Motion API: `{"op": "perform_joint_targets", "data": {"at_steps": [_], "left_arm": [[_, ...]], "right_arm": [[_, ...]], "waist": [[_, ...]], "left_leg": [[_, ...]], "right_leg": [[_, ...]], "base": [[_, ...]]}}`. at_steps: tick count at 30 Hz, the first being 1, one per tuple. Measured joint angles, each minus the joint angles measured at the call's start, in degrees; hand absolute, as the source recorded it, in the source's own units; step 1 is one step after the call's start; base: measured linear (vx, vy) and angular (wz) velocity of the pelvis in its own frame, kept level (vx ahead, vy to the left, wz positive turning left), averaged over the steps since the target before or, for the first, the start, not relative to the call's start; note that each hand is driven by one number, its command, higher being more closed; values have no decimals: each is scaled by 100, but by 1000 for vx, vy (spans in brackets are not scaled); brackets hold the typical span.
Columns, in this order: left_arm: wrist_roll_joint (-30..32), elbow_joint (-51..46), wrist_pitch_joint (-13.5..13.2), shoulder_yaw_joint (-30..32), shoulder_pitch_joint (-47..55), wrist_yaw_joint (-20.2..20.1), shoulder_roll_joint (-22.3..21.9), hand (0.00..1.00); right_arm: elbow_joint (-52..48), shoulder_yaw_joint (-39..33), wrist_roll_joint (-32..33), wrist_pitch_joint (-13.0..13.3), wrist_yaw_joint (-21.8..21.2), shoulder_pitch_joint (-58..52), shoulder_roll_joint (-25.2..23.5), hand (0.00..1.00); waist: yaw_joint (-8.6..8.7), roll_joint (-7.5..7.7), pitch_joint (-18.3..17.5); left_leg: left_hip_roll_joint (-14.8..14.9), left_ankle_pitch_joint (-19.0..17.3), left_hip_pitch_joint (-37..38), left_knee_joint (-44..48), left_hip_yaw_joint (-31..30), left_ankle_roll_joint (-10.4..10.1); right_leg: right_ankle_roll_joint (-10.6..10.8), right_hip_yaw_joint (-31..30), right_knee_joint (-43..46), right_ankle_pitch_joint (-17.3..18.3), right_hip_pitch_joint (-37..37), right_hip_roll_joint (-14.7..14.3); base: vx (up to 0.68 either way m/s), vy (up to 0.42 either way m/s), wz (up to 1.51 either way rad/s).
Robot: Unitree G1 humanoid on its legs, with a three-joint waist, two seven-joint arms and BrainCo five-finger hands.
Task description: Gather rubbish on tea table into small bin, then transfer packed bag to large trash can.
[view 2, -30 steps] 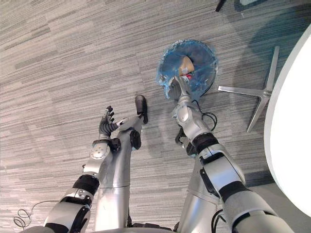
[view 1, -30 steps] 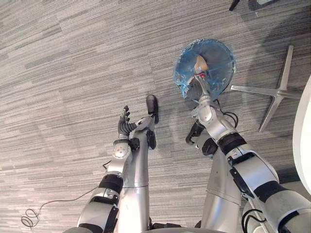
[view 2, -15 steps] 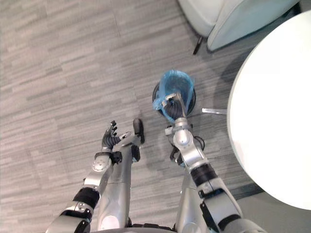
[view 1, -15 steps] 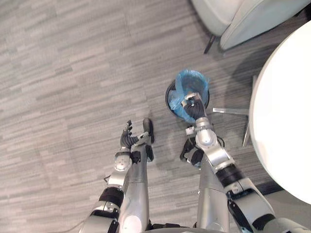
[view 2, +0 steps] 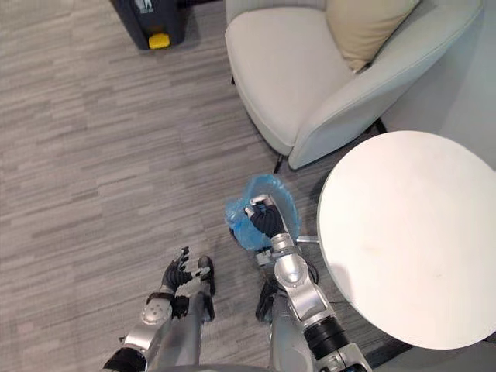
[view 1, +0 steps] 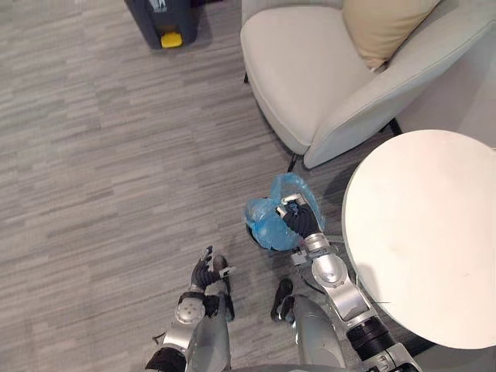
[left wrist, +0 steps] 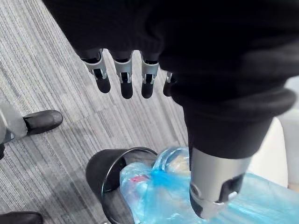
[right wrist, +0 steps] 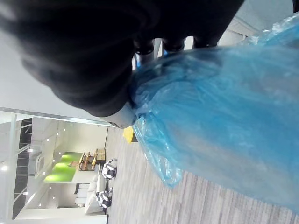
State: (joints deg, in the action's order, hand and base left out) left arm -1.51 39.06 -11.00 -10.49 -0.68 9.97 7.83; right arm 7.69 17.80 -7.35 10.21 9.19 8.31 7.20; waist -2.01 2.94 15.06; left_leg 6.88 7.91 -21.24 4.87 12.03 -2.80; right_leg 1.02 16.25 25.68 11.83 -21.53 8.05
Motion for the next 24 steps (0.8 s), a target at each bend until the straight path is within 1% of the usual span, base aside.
{"op": "perform_joint_targets", "data": {"at_steps": [3, 5, 7, 9, 10, 12, 14, 15, 17, 20, 21, 22, 24], "left_arm": [[2, -141, -2, -68, 114, -4, 107, 0], [2, -554, -19, -71, 338, -22, 165, 0], [2, -855, -46, -74, 463, -120, 195, 0], [1, -1368, -74, -75, 587, -134, 199, 0], [0, -1513, -78, -70, 634, -141, 202, 0], [-2, -1980, -88, -72, 792, -237, 211, 0], [-2, -2300, -108, -103, 887, -247, 226, 0], [-2, -2419, -170, -172, 968, -259, 263, 0], [6, -2572, -225, -319, 976, -267, 355, 0], [172, -2912, -351, -530, 969, -353, 540, 0], [219, -2999, -365, -573, 966, -364, 582, 0], [248, -3123, -431, -699, 931, -377, 683, 0], [363, -3265, -514, -948, 818, -396, 845, 0]], "right_arm": [[-3, -26, 154, 15, -207, -93, 164, 100], [-10, -53, 461, 45, -371, -200, 245, 100], [-22, -128, 761, 55, -523, -231, 265, 100], [-261, -200, 1169, 60, -676, -368, 296, 100], [-322, -209, 1284, 65, -713, -408, 297, 100], [-470, -231, 1799, 67, -835, -470, 312, 100], [-494, -230, 2150, 68, -898, -481, 320, 100], [-496, -225, 2396, 68, -954, -486, 335, 100], [-504, -220, 2764, 69, -1061, -489, 345, 100], [-648, -150, 3214, 74, -1195, -490, 451, 100], [-699, -106, 3252, 79, -1205, -490, 454, 100], [-750, -24, 3392, 114, -1308, -483, 509, 100], [-782, 189, 3575, 186, -1368, -462, 607, 100]], "waist": [[17, -9, -236], [60, -58, -405], [113, -138, -508], [113, -226, -574], [114, -238, -603], [113, -275, -713], [112, -289, -780], [112, -323, -852], [114, -348, -885], [113, -374, -943], [113, -374, -944], [117, -374, -963], [117, -400, -1047]], "left_leg": [[-79, 49, 419, -349, 32, 35], [-97, 51, 697, -538, 21, 35], [-102, 56, 894, -685, 3, 31], [-117, 56, 1132, -829, -2, 31], [-127, 56, 1174, -850, -9, 31], [-140, 56, 1296, -903, -33, 31], [-140, 56, 1391, -942, -78, 31], [-134, 56, 1435, -1004, -90, 31], [-131, 56, 1522, -1016, -93, 31], [-113, 55, 1569, -1021, -99, 31], [-108, 55, 1584, -1022, -101, 30], [-99, 55, 1604, -1024, -106, 30], [-84, 55, 1608, -1026, -110, 30]], "right_leg": [[43, -6, -389, -73, 412, -51], [78, 5, -743, -177, 770, -118], [116, 18, -1063, -281, 1045, -191], [129, 29, -1351, -365, 1347, -207], [134, 32, -1409, -380, 1402, -215], [141, 28, -1569, -425, 1569, -264], [142, 3, -1627, -434, 1661, -289], [141, 1, -1647, -434, 1687, -307], [125, -28, -1680, -445, 1771, -321], [113, -64, -1685, -455, 1802, -344], [111, -70, -1686, -457, 1815, -352], [107, -79, -1685, -459, 1829, -362], [88, -110, -1693, -482, 1826, -384]], "base": [[197, 25, -8], [160, 36, -3], [123, 27, -3], [88, 33, 0], [61, 22, 1], [61, 5, -2], [24, -14, -5], [10, -8, -4], [4, -1, -6], [-17, -2, -5], [-33, -2, -5], [-27, -2, -4], [-24, -1, -6]]}}
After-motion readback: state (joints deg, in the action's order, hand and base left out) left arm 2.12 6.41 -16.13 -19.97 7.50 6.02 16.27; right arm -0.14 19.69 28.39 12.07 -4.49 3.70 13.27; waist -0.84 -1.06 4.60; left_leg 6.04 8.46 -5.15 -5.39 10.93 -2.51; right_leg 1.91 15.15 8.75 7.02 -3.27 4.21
